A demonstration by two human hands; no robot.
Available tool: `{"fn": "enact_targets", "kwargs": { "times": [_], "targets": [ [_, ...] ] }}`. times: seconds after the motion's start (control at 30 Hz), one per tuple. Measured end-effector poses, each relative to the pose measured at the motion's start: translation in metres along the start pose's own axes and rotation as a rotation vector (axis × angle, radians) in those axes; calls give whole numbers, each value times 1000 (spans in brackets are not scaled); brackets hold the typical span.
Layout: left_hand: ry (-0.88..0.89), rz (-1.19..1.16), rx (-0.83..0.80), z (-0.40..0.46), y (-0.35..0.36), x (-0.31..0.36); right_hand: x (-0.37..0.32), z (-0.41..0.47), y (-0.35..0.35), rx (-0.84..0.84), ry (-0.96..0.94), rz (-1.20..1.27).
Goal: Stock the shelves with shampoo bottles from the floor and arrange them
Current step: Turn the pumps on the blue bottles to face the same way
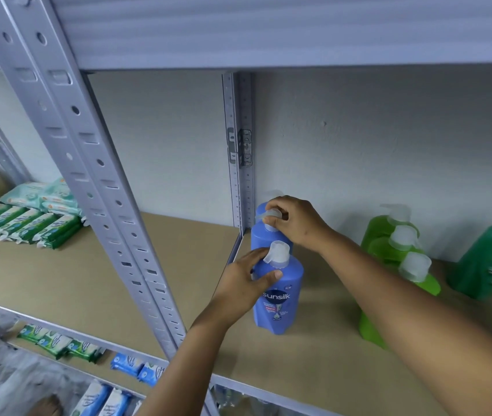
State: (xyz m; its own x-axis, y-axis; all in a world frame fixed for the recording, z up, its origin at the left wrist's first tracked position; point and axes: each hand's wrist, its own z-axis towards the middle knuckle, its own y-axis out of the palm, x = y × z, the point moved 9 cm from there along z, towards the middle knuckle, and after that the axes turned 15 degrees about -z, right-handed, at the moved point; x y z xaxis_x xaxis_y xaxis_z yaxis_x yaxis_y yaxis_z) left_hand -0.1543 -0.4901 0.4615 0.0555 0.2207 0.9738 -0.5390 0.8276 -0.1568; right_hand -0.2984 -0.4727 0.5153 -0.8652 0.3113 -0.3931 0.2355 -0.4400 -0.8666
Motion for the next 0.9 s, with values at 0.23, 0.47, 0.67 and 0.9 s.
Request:
{"fn": "enact_targets", "kwargs": {
  "times": [0.23, 0.47, 0.67, 0.9],
  "targets": [
    [-9, 0, -6, -1, 1, 0, 14, -4, 6, -6, 107, 130],
    [-3, -32, 6, -2, 0, 1, 17, -6, 5, 11, 140, 130],
    [5, -47, 4, -3, 0, 4, 18, -4, 16, -21, 158, 152],
    [7, -70, -6, -3, 1, 3, 21, -2, 17, 17, 182, 133]
  ]
}}
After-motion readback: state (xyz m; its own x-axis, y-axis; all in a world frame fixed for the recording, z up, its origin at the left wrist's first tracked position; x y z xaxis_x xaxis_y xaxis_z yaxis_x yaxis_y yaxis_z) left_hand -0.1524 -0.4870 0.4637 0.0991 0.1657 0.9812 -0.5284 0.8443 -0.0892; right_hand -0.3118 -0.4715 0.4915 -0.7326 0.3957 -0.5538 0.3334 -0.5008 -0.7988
